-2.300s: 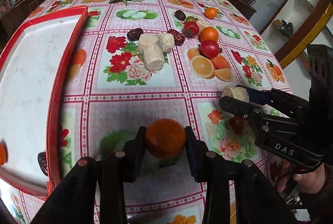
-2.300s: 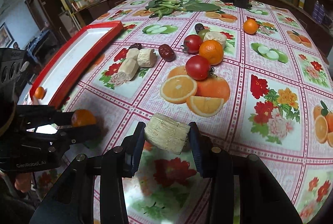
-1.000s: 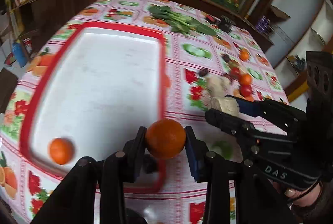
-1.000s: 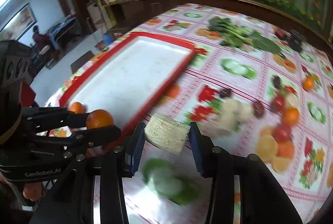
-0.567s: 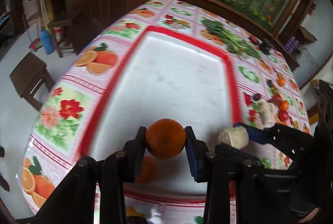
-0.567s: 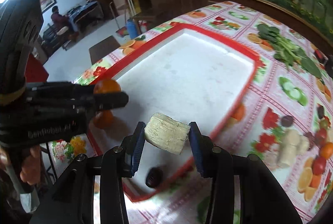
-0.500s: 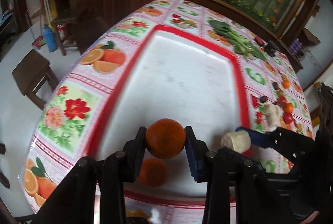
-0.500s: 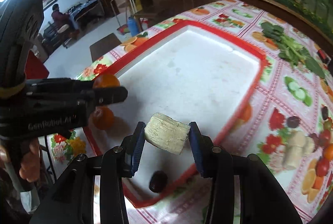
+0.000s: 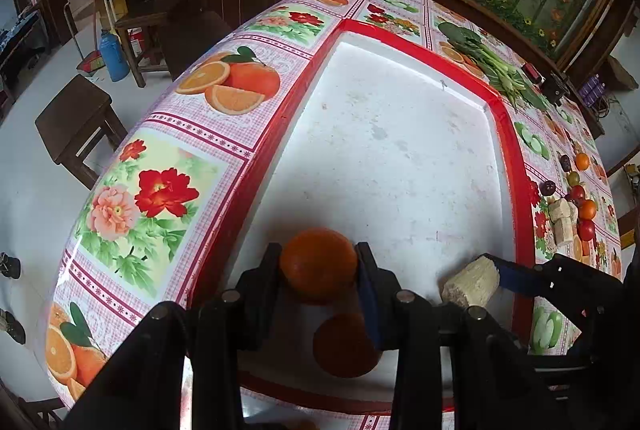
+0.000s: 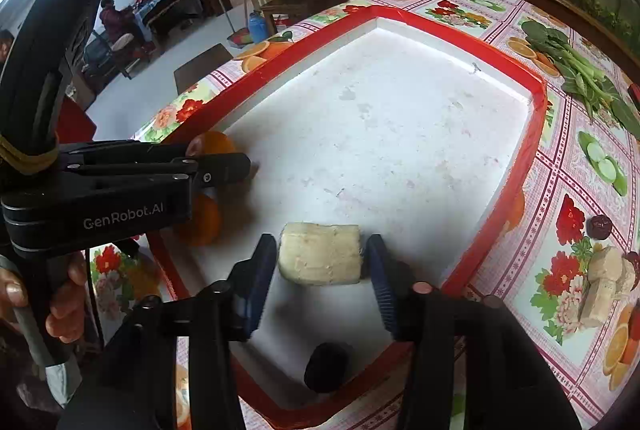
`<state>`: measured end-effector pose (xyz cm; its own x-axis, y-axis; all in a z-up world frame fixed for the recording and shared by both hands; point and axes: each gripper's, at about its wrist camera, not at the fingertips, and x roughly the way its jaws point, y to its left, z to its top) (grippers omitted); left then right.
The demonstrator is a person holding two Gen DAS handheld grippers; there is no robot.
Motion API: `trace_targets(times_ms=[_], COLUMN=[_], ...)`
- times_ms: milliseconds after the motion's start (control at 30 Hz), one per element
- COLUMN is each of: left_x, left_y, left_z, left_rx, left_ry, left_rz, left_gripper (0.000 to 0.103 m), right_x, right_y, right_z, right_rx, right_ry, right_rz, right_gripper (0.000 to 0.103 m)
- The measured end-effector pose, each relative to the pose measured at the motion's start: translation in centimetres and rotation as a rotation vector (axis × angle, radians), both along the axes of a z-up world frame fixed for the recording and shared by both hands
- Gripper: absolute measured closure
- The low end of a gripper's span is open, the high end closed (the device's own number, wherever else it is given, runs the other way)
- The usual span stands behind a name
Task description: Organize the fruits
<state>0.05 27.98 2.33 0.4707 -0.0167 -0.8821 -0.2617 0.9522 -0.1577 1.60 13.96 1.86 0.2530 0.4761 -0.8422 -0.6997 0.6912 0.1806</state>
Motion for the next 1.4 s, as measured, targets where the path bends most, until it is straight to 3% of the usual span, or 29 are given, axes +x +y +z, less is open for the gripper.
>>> trace_targets(times_ms=[100,167,233,700,1100,1400], left_x=[0.1,0.1,-0.2,-2.1,-3.2,-3.2], left_y=[-0.3,-0.5,-0.6,-3.7,-10.4,-15.7], left_z=[0.0,0.1,0.4,2.4,4.2,4.4], left_rx=[0.020,0.042,0.070,0.118,0.161,0.139], left_ry=[0.011,0.018,0.005,-0.019,-0.057,-0.056], left_rz=[-0.002,0.004,0.014,-0.010,-0.099,-0.182], left_gripper=[0.061,0.043,0.039,0.034,0.028,0.028], right_x=[0.0,-0.2,-0.4,-2.5,-3.0,-3.6], right_y=[0.0,-0.1,-0.3,-3.3,-9.7,-15.2], right_z=[0.1,0.2,0.4,2.8,2.7,2.3], right_rx=[0.000,-0.002,-0.005,0.031,0.065,0.080], right_ry=[-0.006,-0.014,-0.023,-0.072,-0.026,-0.006], right_rz=[-0.001,-0.002,-0.004,-0.056,-0.185,-0.289], right_gripper=[0.049,0.046,0.045,0.028,0.025,0.024])
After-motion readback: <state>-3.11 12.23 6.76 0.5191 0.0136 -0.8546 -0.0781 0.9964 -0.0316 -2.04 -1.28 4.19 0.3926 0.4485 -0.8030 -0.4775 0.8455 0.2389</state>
